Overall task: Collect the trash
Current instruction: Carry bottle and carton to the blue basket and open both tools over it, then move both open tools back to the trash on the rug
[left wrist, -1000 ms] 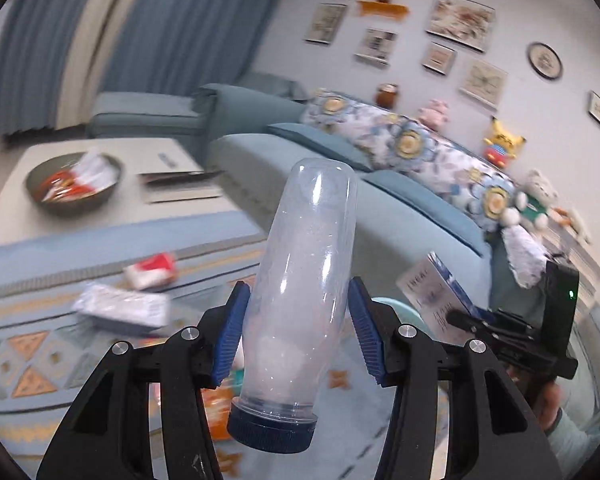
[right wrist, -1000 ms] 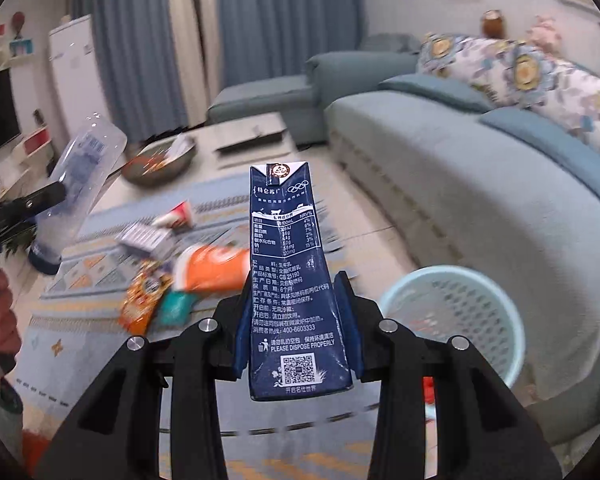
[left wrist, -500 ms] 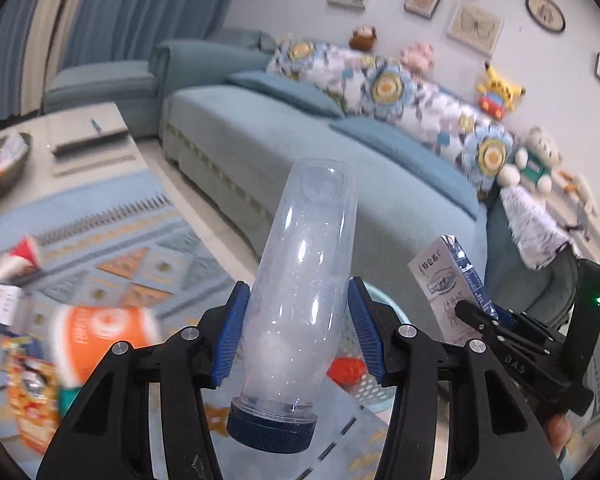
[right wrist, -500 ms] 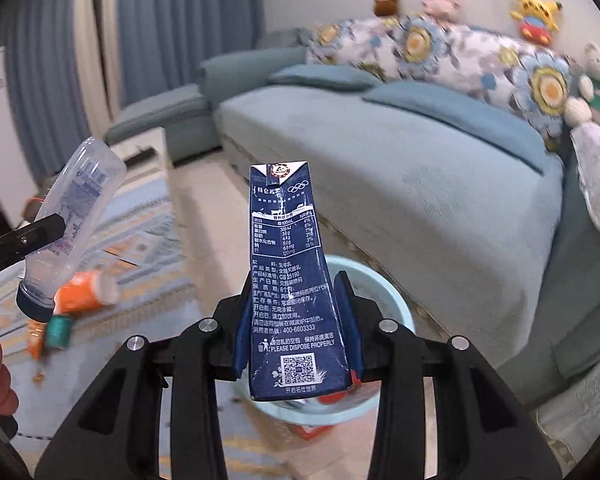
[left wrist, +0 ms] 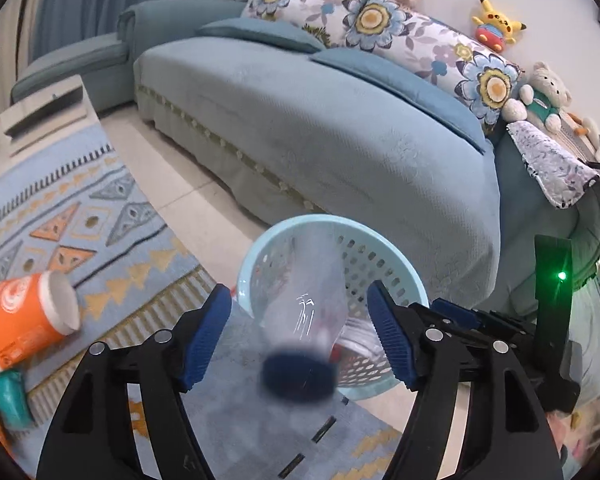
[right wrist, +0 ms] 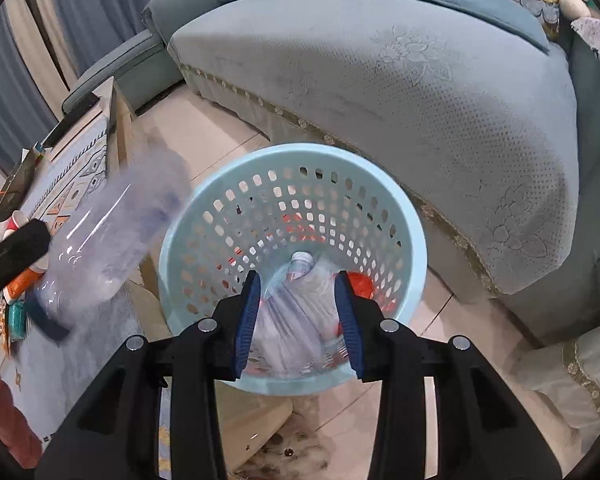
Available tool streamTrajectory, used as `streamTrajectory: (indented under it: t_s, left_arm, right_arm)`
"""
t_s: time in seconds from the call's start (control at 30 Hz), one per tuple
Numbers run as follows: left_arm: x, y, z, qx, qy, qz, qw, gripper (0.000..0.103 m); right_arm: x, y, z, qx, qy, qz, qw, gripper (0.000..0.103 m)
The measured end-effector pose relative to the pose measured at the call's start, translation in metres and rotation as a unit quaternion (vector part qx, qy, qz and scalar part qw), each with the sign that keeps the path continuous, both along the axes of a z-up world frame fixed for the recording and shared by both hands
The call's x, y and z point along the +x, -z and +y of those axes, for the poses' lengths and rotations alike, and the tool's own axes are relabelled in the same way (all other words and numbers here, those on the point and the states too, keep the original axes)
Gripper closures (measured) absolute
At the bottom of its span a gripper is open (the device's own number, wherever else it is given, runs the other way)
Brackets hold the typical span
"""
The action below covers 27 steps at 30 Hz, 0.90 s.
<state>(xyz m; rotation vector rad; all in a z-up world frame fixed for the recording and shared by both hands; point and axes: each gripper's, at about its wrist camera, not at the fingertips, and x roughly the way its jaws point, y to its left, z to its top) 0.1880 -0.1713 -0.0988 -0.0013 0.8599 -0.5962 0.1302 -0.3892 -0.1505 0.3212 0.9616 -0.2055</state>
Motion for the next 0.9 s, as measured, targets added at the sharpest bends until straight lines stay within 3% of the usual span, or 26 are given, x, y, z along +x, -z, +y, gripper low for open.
streamTrajectory:
  t_s: [0.2,0.43,0.57,0.7,0.83,0.9]
  left_arm:
    - [-0.016,-0.026,0.043,-0.005,-0.029,-0.024,0.9993,0.034]
    - [-0.038,-0.059,0.13,0.002,-0.101,-0.066,0.9927,0.038]
    - [-0.041,-0.068,0.18,0.013,-0.135,-0.069,0.9883,0.038]
    - [-0.038,-0.06,0.224,0.043,-0.166,-0.05,0.9839,0.038]
    - [-0.034,-0.029,0.258,0.09,-0.2,-0.005,0.9756,0.038]
    - [-0.032,-0.011,0.276,0.087,-0.212,0.012,0.9732,0.038]
  right_arm:
    - [-0.014,-0.024,0.021,-0.012,-0.026,-0.029,0.999,0.068]
    - [-0.011,-0.071,0.094,-0.032,-0.109,-0.085,0.99,0.068]
    - [-0.008,-0.085,0.136,-0.041,-0.153,-0.102,0.982,0.068]
    - [0.001,-0.089,0.177,-0.04,-0.186,-0.105,0.976,0.068]
    - [0.007,-0.083,0.203,-0.019,-0.2,-0.103,0.974,0.068]
    - [0.008,-0.076,0.215,-0.012,-0.202,-0.097,0.974,0.068]
